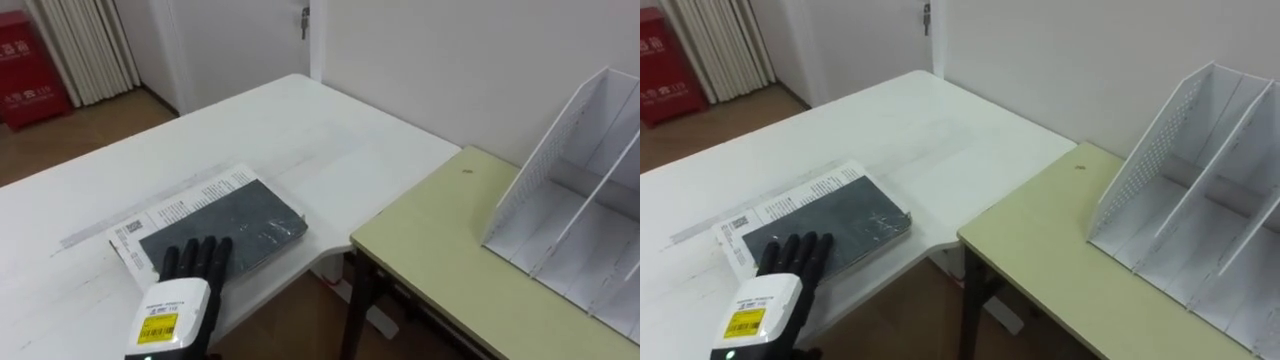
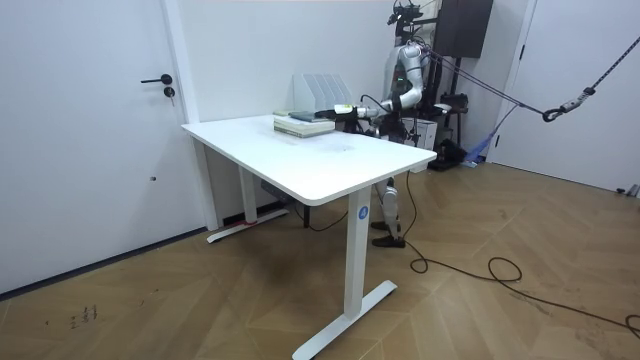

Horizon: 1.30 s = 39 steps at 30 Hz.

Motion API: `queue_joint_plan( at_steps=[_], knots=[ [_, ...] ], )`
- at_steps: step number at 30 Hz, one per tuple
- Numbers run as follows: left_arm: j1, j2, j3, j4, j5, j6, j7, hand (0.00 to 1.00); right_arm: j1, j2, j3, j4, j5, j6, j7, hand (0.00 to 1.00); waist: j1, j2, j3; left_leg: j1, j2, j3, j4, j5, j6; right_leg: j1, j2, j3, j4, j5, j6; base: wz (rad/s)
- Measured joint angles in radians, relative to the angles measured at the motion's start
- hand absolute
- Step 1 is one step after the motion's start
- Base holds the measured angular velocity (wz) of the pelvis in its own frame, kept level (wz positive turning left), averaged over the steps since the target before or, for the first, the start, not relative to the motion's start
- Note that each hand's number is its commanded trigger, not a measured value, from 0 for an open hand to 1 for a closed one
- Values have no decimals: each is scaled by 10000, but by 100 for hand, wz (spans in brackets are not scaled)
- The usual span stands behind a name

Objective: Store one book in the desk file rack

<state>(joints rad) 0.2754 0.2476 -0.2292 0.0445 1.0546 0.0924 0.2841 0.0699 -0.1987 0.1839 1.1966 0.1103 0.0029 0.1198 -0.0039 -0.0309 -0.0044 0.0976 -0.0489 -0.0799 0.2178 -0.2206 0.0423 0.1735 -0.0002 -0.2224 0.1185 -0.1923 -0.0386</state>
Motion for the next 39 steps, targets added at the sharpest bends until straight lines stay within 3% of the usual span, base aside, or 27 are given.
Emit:
queue_joint_plan(
  at_steps=[1,2,3,11,14,20,39],
  knots=[
    [-4,-46,-1,29,2,27,-79,73,9,0,-80,0,-5,9,1,0,-8,29,-17,2,0,1,5,0,0,5,-3,-2,2,0,0,0],
    [-15,-65,-1,45,1,47,-143,97,24,-3,-115,0,-5,15,-3,0,-13,56,-29,4,0,2,8,0,0,7,-5,-2,2,0,0,0],
    [-24,-62,0,51,0,56,-166,100,29,-5,-123,-2,-5,15,-6,0,-20,64,-29,5,-1,1,9,0,0,7,-4,-3,3,0,0,0],
    [-387,-140,34,78,-30,93,9,100,85,-125,-323,-174,-215,132,-103,0,12,302,-13,130,5,70,17,11,3,41,-20,24,162,-28,-6,0],
    [-548,-369,294,152,-32,151,-2,100,185,-117,-363,-413,-421,201,-140,0,-26,268,-27,180,16,71,-34,28,-20,51,-19,39,207,-81,-14,0],
    [-867,-373,434,103,-21,174,81,100,283,-111,-576,-440,-416,206,-229,0,-21,275,-26,205,19,107,-73,33,-17,31,-10,113,248,-72,-23,-2],
    [-861,-368,571,162,18,193,207,100,320,-113,-696,-438,-719,221,-373,0,-151,260,-41,497,25,214,-187,50,-8,214,0,271,183,-83,-20,-3]
  ],
)
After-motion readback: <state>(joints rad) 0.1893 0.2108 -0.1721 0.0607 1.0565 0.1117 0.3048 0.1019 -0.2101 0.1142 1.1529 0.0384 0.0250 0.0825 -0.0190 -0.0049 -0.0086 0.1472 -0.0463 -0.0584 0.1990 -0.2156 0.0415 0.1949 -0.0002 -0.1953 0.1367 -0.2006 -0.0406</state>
